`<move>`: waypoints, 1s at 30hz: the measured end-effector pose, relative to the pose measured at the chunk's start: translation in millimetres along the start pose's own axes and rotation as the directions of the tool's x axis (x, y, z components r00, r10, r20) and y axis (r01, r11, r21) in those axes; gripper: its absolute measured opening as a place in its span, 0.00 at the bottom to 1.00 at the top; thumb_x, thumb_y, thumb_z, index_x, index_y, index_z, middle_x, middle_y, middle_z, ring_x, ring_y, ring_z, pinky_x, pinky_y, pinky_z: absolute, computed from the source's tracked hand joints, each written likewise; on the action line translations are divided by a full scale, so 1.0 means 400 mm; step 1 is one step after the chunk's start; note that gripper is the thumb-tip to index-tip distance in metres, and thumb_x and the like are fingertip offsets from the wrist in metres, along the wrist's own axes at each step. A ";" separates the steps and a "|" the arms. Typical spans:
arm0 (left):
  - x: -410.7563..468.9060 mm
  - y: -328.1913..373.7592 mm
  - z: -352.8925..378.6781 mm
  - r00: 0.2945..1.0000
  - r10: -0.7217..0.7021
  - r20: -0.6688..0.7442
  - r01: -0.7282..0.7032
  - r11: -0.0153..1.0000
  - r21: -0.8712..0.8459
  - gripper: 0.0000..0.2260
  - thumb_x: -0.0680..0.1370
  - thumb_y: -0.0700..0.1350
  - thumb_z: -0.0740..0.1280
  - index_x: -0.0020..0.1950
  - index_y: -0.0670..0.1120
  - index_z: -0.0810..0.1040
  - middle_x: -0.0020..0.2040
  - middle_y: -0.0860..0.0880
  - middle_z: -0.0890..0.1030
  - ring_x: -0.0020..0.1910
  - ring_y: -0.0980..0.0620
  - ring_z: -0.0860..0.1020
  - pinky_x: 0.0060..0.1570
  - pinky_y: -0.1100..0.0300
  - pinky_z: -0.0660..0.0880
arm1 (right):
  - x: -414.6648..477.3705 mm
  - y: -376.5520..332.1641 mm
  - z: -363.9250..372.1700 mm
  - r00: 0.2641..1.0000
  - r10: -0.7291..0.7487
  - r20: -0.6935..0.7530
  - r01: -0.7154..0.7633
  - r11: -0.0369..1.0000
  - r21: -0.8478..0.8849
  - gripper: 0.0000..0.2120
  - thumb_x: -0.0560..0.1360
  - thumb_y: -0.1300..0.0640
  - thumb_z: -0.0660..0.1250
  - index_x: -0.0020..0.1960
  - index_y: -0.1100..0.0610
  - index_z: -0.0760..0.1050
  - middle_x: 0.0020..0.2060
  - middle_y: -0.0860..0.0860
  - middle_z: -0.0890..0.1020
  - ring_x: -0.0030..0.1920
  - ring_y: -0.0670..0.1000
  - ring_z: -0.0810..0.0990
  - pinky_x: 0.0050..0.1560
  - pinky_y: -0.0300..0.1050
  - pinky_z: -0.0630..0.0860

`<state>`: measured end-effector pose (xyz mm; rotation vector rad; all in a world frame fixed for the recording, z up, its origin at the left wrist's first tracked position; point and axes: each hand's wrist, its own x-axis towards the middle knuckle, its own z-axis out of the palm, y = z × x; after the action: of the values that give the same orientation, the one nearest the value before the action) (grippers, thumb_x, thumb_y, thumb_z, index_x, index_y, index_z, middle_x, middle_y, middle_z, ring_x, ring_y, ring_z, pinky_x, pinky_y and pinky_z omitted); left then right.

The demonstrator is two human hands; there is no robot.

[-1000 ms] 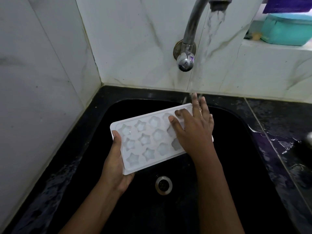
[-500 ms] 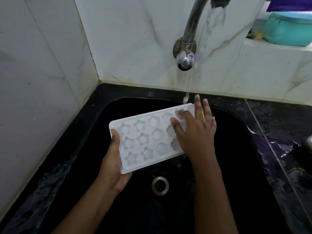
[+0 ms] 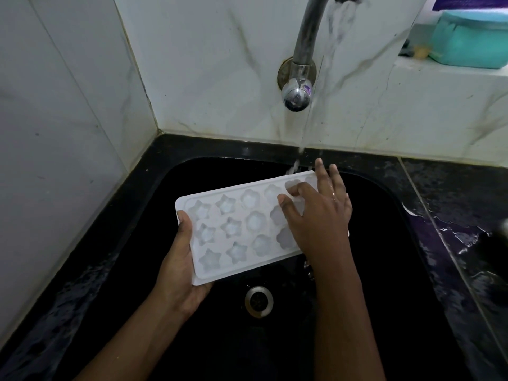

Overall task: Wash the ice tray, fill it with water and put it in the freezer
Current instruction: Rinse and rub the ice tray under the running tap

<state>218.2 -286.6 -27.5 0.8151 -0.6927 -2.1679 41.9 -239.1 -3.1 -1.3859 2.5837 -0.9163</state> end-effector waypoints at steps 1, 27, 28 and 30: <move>-0.001 0.001 0.000 1.000 0.003 0.005 -0.003 1.000 0.004 0.30 0.73 0.65 0.53 0.64 0.47 0.76 0.59 0.44 0.83 0.56 0.44 0.82 0.50 0.48 0.81 | -0.001 0.000 0.000 1.000 0.000 -0.003 0.000 1.000 -0.001 0.11 0.77 0.45 0.62 0.55 0.49 0.76 0.77 0.47 0.51 0.76 0.47 0.41 0.72 0.55 0.44; -0.006 -0.001 0.002 1.000 0.010 0.002 -0.010 1.000 0.002 0.28 0.74 0.65 0.53 0.62 0.48 0.77 0.56 0.45 0.84 0.54 0.46 0.83 0.48 0.50 0.82 | -0.012 0.005 -0.011 1.000 -0.014 -0.008 0.014 1.000 0.000 0.13 0.77 0.45 0.62 0.58 0.49 0.76 0.77 0.48 0.50 0.76 0.48 0.41 0.73 0.54 0.44; -0.006 -0.001 0.002 1.000 0.008 0.002 -0.008 1.000 -0.004 0.28 0.74 0.65 0.53 0.62 0.48 0.77 0.56 0.45 0.84 0.53 0.46 0.83 0.48 0.49 0.82 | -0.012 0.005 -0.011 1.000 -0.014 -0.010 0.014 1.000 0.001 0.13 0.77 0.45 0.62 0.58 0.49 0.77 0.77 0.48 0.50 0.76 0.48 0.41 0.73 0.54 0.44; -0.006 -0.002 0.003 1.000 0.008 0.003 -0.008 1.000 -0.004 0.29 0.74 0.65 0.53 0.63 0.48 0.76 0.57 0.44 0.84 0.55 0.45 0.83 0.50 0.48 0.81 | -0.014 0.007 -0.012 1.000 -0.013 -0.012 0.013 1.000 0.002 0.13 0.77 0.45 0.62 0.58 0.49 0.76 0.77 0.48 0.50 0.76 0.48 0.41 0.73 0.55 0.44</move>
<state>218.4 -284.0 -26.6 0.8068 -0.6920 -2.1631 41.7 -231.5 -1.8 -1.4022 2.5844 -0.9314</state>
